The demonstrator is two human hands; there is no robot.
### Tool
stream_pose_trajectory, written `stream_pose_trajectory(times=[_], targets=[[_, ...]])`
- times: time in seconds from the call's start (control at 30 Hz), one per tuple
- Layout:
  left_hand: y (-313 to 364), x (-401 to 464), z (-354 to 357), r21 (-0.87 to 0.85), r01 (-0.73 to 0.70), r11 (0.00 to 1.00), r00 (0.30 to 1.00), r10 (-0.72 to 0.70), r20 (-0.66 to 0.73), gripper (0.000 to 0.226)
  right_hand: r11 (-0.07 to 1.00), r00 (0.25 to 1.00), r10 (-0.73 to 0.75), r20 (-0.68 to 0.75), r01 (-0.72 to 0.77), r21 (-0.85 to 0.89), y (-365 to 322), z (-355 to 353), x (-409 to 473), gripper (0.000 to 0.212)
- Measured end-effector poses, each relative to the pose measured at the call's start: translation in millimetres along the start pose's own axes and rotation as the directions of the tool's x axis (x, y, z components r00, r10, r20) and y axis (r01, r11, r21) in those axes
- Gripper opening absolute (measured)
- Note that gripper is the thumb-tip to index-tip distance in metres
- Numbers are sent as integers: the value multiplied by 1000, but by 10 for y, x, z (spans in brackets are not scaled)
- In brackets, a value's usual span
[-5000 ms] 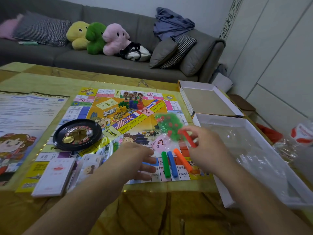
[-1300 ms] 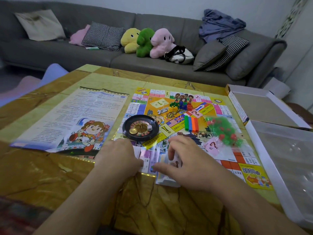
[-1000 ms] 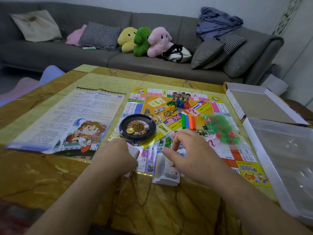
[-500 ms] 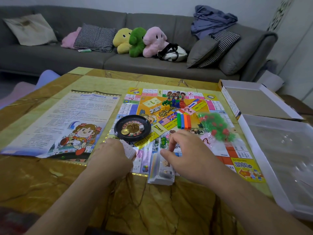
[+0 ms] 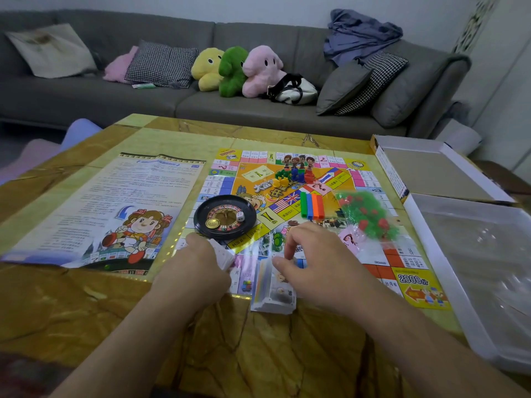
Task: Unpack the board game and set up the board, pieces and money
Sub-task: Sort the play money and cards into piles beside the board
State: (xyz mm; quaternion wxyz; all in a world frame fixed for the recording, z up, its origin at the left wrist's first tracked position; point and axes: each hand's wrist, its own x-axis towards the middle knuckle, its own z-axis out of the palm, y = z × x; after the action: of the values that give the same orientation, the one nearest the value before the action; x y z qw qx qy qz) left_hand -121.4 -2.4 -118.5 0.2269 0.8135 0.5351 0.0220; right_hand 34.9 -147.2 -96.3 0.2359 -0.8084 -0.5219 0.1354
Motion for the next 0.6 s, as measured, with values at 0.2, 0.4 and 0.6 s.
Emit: stream_pose_trajectory(times=[0.2, 0.4, 0.6], targets=[[-28, 130, -161, -382, 67, 922, 997, -48, 58, 34, 999, 999, 33, 14, -34, 31, -33, -14, -5, 15], [-94, 170, -521, -845, 351, 405, 935, -107, 337, 35, 1000, 998, -20, 54, 21, -21, -267, 173, 63, 28], [-168, 95, -595, -882, 373, 288, 912, 62, 406, 37, 949, 977, 9, 214, 59, -310, -718, 625, 348, 73]])
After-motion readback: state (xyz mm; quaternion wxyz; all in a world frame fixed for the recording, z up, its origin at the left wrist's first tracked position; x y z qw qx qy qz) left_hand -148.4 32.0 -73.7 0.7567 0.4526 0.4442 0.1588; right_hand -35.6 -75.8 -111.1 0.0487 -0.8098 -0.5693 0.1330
